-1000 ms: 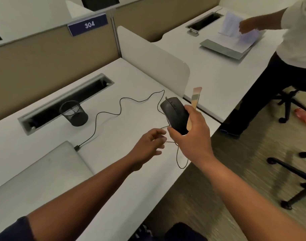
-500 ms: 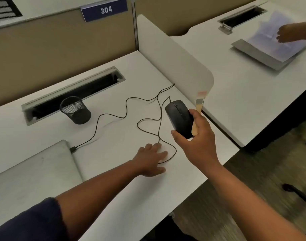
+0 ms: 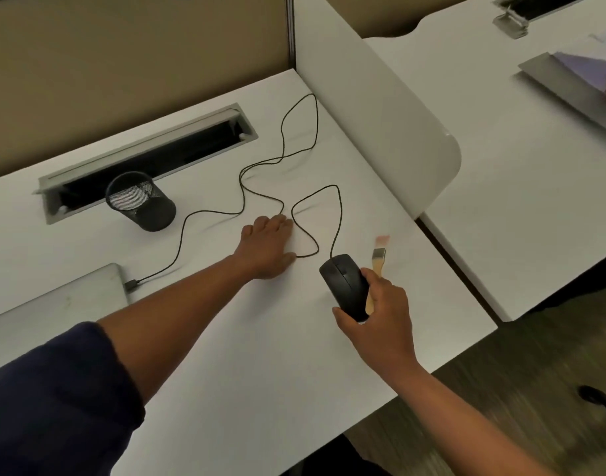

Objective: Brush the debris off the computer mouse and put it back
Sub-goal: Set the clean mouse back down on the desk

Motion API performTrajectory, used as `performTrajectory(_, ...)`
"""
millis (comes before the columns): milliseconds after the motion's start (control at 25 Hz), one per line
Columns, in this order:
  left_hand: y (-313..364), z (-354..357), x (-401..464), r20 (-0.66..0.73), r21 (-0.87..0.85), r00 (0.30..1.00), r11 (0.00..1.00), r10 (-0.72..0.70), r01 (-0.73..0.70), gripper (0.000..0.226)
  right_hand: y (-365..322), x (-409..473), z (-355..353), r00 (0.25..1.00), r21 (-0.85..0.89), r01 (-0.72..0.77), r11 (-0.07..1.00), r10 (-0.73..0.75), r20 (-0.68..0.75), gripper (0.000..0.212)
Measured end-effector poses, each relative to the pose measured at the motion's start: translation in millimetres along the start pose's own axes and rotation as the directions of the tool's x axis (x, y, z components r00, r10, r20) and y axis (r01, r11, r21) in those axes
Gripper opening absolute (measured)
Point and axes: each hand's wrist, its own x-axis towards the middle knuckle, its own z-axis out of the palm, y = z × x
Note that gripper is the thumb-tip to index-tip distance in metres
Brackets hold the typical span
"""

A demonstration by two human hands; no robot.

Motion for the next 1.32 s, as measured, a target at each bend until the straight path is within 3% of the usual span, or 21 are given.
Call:
performTrajectory(520,20.3,14.7,-34.1,-0.236,-0.232,0.971,0.969,0.026,-0.082,0.045,10.0,-19.6,54.0,0.994,-0.168,0.035,0.985,-0.018,0.105,0.084)
performTrajectory(840,30.7,40.5,-71.5,-0.074,-0.321,0.996,0.944,0.056,-0.077,0.046,8.8,-14.3,52.0,0.989,-0.196,0.058,0.979,-0.03,0.144,0.092)
performTrajectory(1120,37.2,45.0,-78.4,-0.056,-0.311,0.998,0.95,0.022,-0.039,0.044,9.2,-10.7,42.3,0.973,-0.144,0.083,0.986,-0.049,0.226,0.091)
performTrajectory(1200,36.8,43.5,-82.1,-0.024,-0.282,1.0,0.959,0.006,-0.013,0.052,6.9,-11.6,39.3,0.981,-0.136,0.087,0.987,-0.062,0.183,0.081)
performTrajectory(1320,28.0,38.8,-92.7,0.047,-0.182,0.999,0.983,-0.013,0.022,0.063,0.8,-9.6,33.2,0.985,-0.026,0.169,0.985,-0.168,0.039,0.049)
